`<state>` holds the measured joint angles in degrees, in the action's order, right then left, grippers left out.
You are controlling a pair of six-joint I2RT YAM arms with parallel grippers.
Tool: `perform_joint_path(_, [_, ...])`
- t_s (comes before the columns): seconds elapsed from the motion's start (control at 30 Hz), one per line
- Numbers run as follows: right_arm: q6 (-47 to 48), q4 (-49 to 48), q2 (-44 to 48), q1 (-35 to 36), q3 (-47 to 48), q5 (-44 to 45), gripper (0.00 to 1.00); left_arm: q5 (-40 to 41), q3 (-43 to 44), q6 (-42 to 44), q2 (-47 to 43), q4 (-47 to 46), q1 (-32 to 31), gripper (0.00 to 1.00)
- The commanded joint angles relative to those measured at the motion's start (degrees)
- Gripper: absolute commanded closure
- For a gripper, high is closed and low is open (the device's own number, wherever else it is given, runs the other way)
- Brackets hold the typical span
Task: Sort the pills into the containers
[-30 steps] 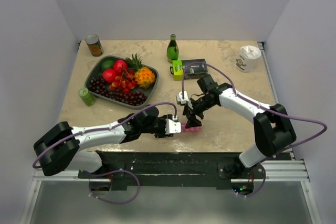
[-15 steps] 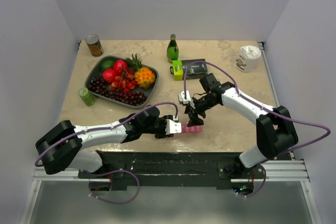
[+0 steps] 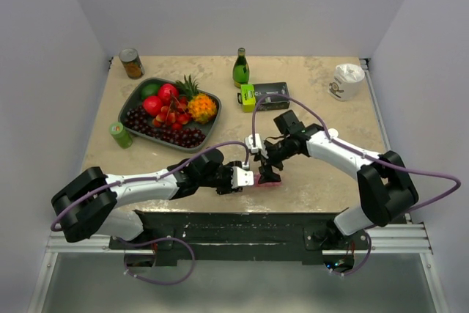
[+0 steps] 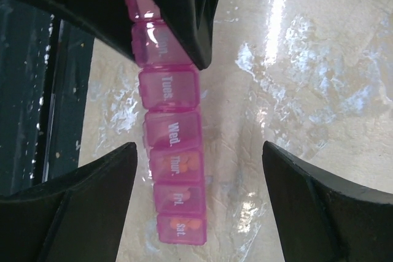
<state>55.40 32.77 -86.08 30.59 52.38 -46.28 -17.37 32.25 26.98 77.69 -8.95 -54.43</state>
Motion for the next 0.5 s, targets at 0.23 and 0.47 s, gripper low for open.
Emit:
perform_joint_path(0.23, [-5.2,-5.0,-0.8,3.4,0.9,3.8,0.17,-1.3,0.9,-0.9,-0.4,-1.6,-0.1,1.00])
perform_joint_path(0.47, [-11.2,-9.8,-0.6,3.3,0.8,8.7,0.25,-1.4,0.8,-0.8,-0.4,-1.7,-0.1,1.00])
